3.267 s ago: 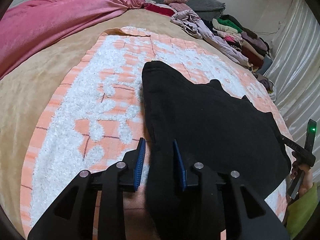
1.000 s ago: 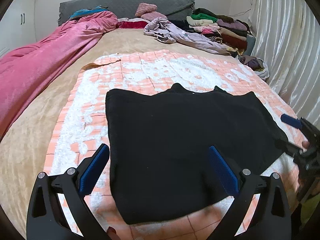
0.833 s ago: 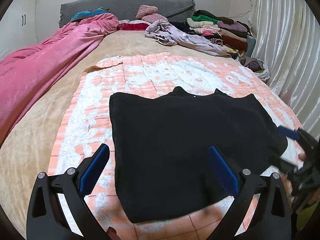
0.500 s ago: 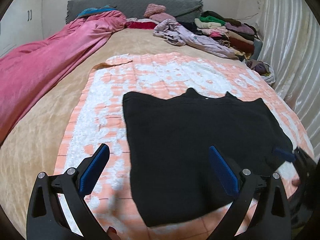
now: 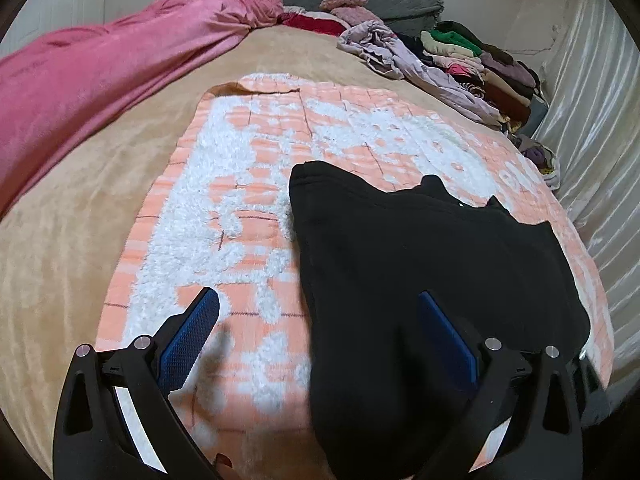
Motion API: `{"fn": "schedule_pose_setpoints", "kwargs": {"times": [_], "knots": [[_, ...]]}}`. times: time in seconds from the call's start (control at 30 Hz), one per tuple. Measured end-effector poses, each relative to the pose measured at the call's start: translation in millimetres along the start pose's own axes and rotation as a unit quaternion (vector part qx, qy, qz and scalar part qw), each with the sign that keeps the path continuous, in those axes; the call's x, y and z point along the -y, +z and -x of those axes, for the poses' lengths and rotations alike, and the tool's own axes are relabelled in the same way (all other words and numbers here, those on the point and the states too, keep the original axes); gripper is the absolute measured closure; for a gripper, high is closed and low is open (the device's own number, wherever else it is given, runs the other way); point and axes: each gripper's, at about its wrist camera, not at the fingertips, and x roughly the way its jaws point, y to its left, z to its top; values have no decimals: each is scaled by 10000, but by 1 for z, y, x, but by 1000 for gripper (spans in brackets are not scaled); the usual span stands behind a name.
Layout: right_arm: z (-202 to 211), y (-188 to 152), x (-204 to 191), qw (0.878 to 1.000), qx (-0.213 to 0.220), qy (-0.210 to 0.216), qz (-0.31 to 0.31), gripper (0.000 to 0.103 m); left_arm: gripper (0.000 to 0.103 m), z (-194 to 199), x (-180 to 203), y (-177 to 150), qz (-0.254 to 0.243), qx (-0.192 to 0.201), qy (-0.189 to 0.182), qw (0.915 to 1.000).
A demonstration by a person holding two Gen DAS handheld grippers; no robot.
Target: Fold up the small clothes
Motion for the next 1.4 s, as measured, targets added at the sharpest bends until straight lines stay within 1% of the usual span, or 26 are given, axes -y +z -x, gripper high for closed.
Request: {"fn": "schedule_pose_setpoints", "kwargs": {"times": [0.13, 0.23, 0.3, 0.33, 0.4, 0.43, 0.47, 0.5, 0.57, 0.63, 0.73, 0.8, 0.83, 0.87, 0.9, 0.93, 0.97, 1.0, 1.03, 1.07, 1.1, 1.13, 1.17, 1.23, 1.33, 1.4], "knots": [[-7, 6, -6, 9997, -17, -214, 85, 10, 4, -15, -8, 6, 171, -135, -65, 9997], [-11, 10, -9, 9992, 26, -372, 127, 10, 5, -26, -16, 11, 398, -221, -113, 9989], [-13, 12, -10, 9987, 72, -483, 138, 16, 5, -31, -21, 11, 526, -218, -60, 9984], [-12, 12, -10, 9984, 128, -532, 136, 25, 5, -33, -22, 12, 566, -223, -63, 9981], [-8, 12, -8, 9979, 253, -582, 102, 46, 5, -38, -23, 12, 681, -258, -235, 9971], [-3, 11, -6, 9980, 360, -522, 35, 53, 5, -39, -24, 12, 745, -251, -289, 9965], [-2, 11, -4, 9980, 413, -483, -9, 71, 5, -40, -24, 13, 801, -238, -374, 9958], [0, 11, -1, 9980, 464, -417, -70, 85, 5, -41, -24, 13, 849, -235, -469, 9950], [7, 10, 8, 9976, 585, -174, -330, 92, 5, -43, -26, 13, 1025, -236, -718, 9918], [11, 10, 15, 9961, 702, -31, -535, 95, 5, -44, -26, 12, 1132, -238, -843, 9897], [18, 6, 26, 9925, 879, 203, -820, 96, 6, -44, -27, 10, 1395, -245, -1165, 9830], [18, 5, 31, 9914, 935, 282, -871, 96, 6, -44, -25, 9, 1461, -253, -1304, 9803], [19, 5, 32, 9911, 941, 319, -887, 97, 9, -46, -23, 8, 1501, -273, -1444, 9777], [19, 4, 32, 9908, 952, 339, -902, 97, 13, -48, -22, 6, 1580, -329, -1623, 9735], [19, 5, 33, 9906, 965, 347, -907, 97, 29, -50, -22, 5, 1651, -380, -1747, 9699], [19, 5, 33, 9907, 968, 350, -892, 97, 35, -53, -20, 3, 1715, -447, -1841, 9668], [19, 5, 33, 9908, 967, 346, -882, 97, 36, -56, -16, 1, 1702, -486, -1825, 9671], [19, 5, 32, 9908, 967, 351, -882, 97, 41, -56, -13, 1, 1631, -458, -1747, 9699], [18, 6, 33, 9909, 956, 359, -880, 97, 58, -57, -11, 1, 1598, -450, -1750, 9705], [17, 6, 33, 9909, 946, 365, -883, 97, 66, -60, -10, -1, 1692, -484, -1914, 9656], [17, 6, 33, 9907, 952, 373, -897, 97, 72, -60, -10, -2, 1788, -499, -1989, 9623], [18, 5, 34, 9904, 968, 373, -913, 97, 76, -60, -8, -2, 1790, -485, -2001, 9621], [20, 5, 34, 9900, 996, 373, -930, 97, 76, -59, -4, -2, 1720, -445, -1961, 9643], [25, 2, 37, 9885, 1073, 378, -996, 97, 79, -55, 1, -1, 1746, -395, -1989, 9635], [36, -3, 46, 9855, 1196, 370, -1141, 98, 80, -44, 10, 2, 1808, -242, -2028, 9621], [47, -7, 56, 9836, 1306, 285, -1214, 98, 80, -35, 22, 5, 1776, -125, -2010, 9633]]}}
